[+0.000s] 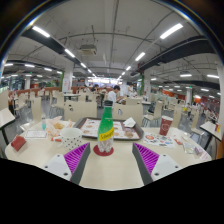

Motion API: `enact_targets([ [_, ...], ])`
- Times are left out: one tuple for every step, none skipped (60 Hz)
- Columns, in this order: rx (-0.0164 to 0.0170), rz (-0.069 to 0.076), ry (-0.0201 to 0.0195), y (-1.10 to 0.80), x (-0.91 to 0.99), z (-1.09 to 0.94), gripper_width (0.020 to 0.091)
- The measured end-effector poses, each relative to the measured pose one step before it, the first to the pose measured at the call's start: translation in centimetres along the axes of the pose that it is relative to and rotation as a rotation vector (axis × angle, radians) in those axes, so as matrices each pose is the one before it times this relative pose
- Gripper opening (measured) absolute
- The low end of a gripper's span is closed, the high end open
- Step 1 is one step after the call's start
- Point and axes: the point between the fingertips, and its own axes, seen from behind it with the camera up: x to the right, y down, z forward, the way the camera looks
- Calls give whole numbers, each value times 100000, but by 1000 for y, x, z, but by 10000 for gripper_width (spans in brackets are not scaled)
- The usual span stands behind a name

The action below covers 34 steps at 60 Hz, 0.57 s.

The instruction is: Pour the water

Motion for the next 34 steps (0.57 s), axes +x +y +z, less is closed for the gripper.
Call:
enact_targets([
  [339, -185, -526, 71, -98, -1071, 859],
  [401, -83, -573, 50, -120, -1042, 857],
  [335, 154, -397, -48, -94, -1018, 859],
  [181, 430, -174, 92, -60, -1052, 859],
  [-12, 483, -53, 108, -6, -1021, 857],
  [-74, 361, -263, 153, -70, -968, 857],
  [-103, 240, -447, 197, -77, -931, 858],
  [-97, 228, -528, 214, -130, -934, 856],
  [-38, 227, -597, 171, -166, -798, 857],
  [182, 319, -767, 148, -253, -874, 856],
  [171, 287, -643, 130, -138, -802, 855],
  [63, 255, -586, 184, -134, -775, 859],
  [26, 141, -608, 201, -124, -762, 859],
  [29, -29, -545, 244, -110, -709, 856],
  [-39, -165, -308, 245, -112, -557, 859],
  [-147, -452, -26, 331, -184, -720, 856],
  [-174, -763, -77, 284, -102, -573, 858],
  [-78, -1155, -64, 273, -27, -593, 855],
  [180, -1393, 79, 230, 23, -534, 858],
  [398, -1635, 376, 189, 54, -492, 854],
  [523, -1827, 571, -8, 253, -460, 855],
  [440, -1387, 523, 153, 155, -466, 854],
  [245, -324, -45, 112, -21, -465, 852],
  [14, 719, -483, 107, -38, -399, 851],
  [105, 383, -334, 98, -49, -345, 851],
  [204, -130, -251, 88, -35, -337, 851],
  [262, 76, -529, 128, 134, -187, 851],
  [419, -369, -337, -30, -5, -263, 853],
  [496, -78, -505, -32, -65, -261, 851],
  [699, 431, -775, -73, 120, -226, 854],
  [563, 732, -827, -115, -83, -308, 853],
  [315, 1144, -966, -61, -229, -226, 852],
  [136, 1240, -976, -1, -250, -164, 855],
  [164, 1308, -888, 16, -266, -118, 854],
])
